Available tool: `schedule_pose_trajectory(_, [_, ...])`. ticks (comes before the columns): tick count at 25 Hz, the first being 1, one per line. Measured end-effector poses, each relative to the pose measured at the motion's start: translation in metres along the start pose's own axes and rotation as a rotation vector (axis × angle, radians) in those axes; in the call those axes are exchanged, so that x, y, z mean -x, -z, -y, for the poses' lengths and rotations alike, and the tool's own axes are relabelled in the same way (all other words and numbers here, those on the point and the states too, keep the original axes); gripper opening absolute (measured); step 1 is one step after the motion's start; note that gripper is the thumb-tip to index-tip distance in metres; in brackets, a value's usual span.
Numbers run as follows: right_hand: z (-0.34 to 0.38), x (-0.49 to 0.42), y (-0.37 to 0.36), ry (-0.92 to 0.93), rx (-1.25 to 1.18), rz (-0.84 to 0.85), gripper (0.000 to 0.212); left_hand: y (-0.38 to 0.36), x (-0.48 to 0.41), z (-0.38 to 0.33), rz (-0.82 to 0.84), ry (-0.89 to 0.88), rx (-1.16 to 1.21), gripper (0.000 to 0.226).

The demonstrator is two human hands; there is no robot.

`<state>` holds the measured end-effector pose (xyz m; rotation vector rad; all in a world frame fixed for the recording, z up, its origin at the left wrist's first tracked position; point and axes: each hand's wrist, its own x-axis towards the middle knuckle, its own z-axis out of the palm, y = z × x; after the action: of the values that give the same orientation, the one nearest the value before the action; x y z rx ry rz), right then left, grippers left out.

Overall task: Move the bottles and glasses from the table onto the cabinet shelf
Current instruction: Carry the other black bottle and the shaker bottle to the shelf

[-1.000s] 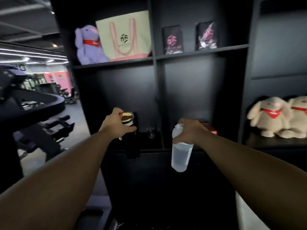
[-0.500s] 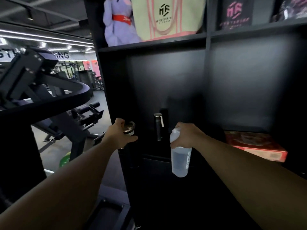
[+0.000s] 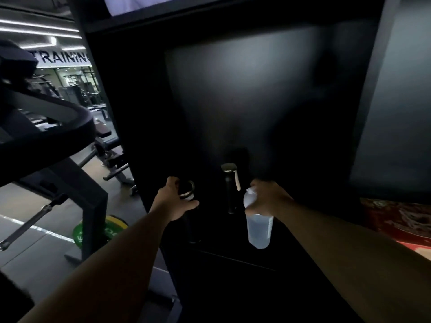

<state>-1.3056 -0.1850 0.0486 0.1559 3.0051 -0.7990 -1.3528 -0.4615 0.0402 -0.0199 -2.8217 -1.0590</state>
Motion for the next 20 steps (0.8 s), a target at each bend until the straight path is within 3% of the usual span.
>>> schedule_pose_trajectory(6, [-0.012, -0.056, -0.022, -0.135, -0.037, -0.022, 0.084, -0.033, -0.072, 0.024, 0.075, 0.0, -0.012, 0.102])
schedule_pose_trajectory(10, [-0.009, -0.077, -0.02, -0.138, -0.007, -0.051, 0.083, -0.048, -0.11, 0.032, 0.085, -0.005, -0.003, 0.104])
schedule_pose_trajectory(14, [-0.009, -0.086, -0.024, -0.156, 0.01, -0.096, 0.094, -0.06, -0.137, 0.037, 0.095, -0.02, 0.046, 0.103])
schedule_pose_trajectory(20, [0.005, -0.081, -0.019, -0.188, 0.288, -0.089, 0.094, -0.042, -0.147, 0.04, 0.018, -0.126, 0.123, 0.113])
